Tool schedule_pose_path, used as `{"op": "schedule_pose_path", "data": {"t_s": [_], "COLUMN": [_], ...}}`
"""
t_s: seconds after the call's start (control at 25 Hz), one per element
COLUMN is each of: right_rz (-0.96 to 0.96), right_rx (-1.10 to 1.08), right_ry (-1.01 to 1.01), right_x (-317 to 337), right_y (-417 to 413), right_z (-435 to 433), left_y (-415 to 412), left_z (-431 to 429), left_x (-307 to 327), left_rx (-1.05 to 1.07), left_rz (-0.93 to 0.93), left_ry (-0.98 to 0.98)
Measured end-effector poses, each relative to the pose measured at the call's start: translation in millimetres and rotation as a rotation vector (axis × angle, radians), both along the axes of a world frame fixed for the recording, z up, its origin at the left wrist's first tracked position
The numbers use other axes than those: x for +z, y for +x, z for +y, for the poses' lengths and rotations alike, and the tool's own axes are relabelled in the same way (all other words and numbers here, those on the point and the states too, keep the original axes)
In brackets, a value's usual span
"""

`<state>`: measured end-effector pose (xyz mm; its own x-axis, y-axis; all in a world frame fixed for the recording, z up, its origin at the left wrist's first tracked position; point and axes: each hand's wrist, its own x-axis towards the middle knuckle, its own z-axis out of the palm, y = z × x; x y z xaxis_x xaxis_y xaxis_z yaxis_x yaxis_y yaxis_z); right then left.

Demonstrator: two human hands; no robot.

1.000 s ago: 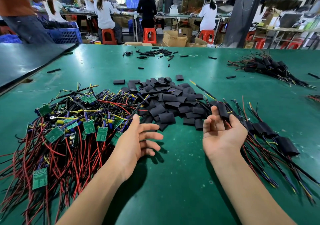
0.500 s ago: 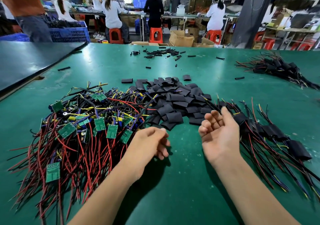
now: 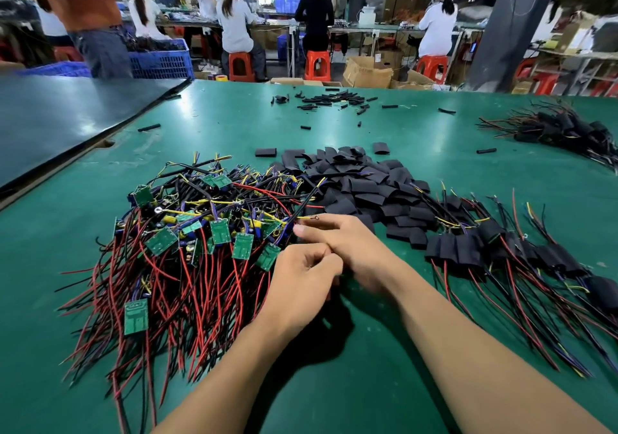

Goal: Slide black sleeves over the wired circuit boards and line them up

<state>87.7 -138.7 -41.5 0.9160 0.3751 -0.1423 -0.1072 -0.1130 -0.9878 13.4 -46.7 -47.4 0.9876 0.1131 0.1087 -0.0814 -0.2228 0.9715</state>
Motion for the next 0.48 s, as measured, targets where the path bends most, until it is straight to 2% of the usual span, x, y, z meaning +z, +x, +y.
{"op": "schedule_pose_path", "data": {"t_s": [0.24,0.36,0.48], "right_rz": [-0.069,-0.113,-0.061], "right_rx": [-0.108,-0.122,-0.096], "right_ry": [-0.125,-0.097,-0.028], "right_x": [-0.9,-2.1,-3.7], "right_y": [12.2,11.4,11.1], "right_z": [11.6,8.2,5.6], "left_y": [1.8,2.4,2.7], "left_z": [0.3,-1.0,-1.5], "left_x": [-1.9,-4.5,-6.9], "left_rx": [0.008,-0.003,0.0], "left_rz": [0.022,-0.002,-0.045], "left_ry": [-0.003,0.033,0.096]}}
